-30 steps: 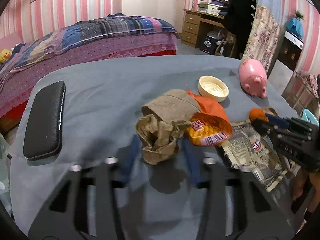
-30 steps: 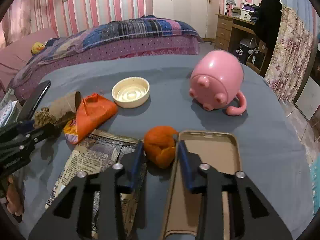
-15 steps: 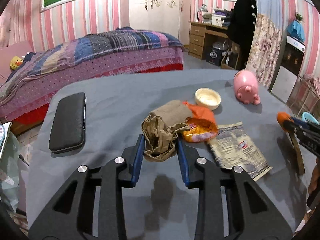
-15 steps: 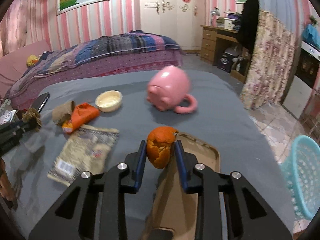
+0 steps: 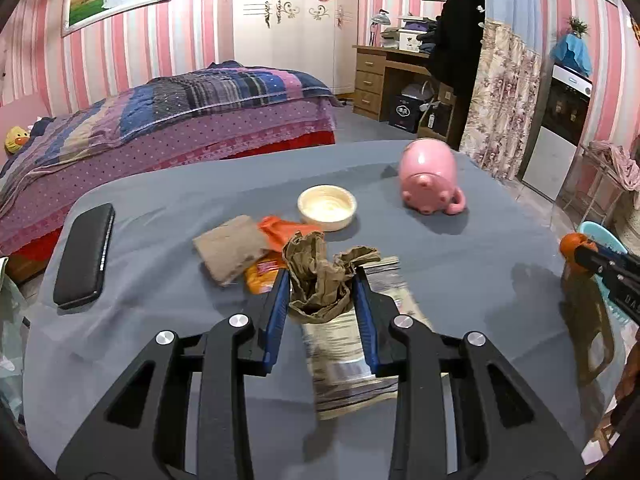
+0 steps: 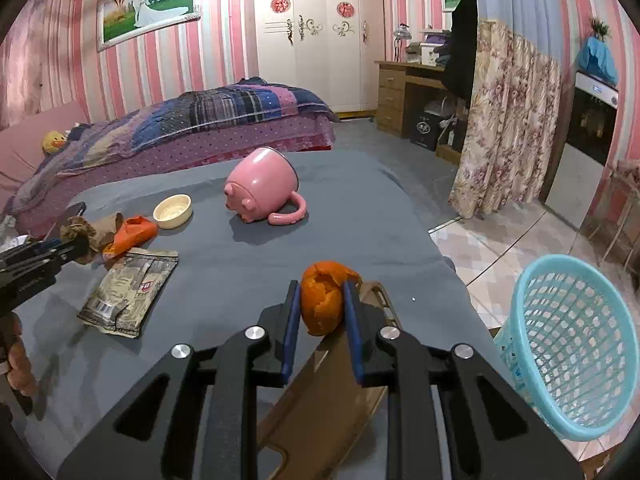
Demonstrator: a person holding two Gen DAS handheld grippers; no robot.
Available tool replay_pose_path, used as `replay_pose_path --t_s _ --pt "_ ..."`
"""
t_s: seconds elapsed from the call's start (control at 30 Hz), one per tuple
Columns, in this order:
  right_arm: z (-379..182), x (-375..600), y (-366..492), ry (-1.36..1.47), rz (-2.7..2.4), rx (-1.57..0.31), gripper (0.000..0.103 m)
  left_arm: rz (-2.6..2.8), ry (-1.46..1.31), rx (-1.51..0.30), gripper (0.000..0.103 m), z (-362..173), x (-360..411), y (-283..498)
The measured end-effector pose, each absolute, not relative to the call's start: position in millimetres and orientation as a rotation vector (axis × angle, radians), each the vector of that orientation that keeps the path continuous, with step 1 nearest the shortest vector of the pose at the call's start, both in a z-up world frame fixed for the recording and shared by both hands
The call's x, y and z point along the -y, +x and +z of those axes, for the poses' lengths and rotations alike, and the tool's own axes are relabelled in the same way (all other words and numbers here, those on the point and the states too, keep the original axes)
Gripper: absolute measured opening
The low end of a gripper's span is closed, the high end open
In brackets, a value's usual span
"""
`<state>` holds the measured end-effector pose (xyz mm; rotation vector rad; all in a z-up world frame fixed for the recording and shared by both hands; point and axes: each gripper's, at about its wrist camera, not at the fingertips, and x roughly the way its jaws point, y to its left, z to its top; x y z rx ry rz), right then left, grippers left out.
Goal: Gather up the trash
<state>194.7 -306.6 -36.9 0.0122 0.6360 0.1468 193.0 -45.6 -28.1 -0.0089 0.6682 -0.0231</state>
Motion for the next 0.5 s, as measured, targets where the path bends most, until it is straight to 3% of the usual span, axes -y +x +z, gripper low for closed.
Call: replay_pose_path --t_s 0.5 --pt "-37.0 323.1 198.5 0.116 0.242 -0.655 0.028 0.022 0.012 -0.683 0.031 -30.1 37.4 179.2"
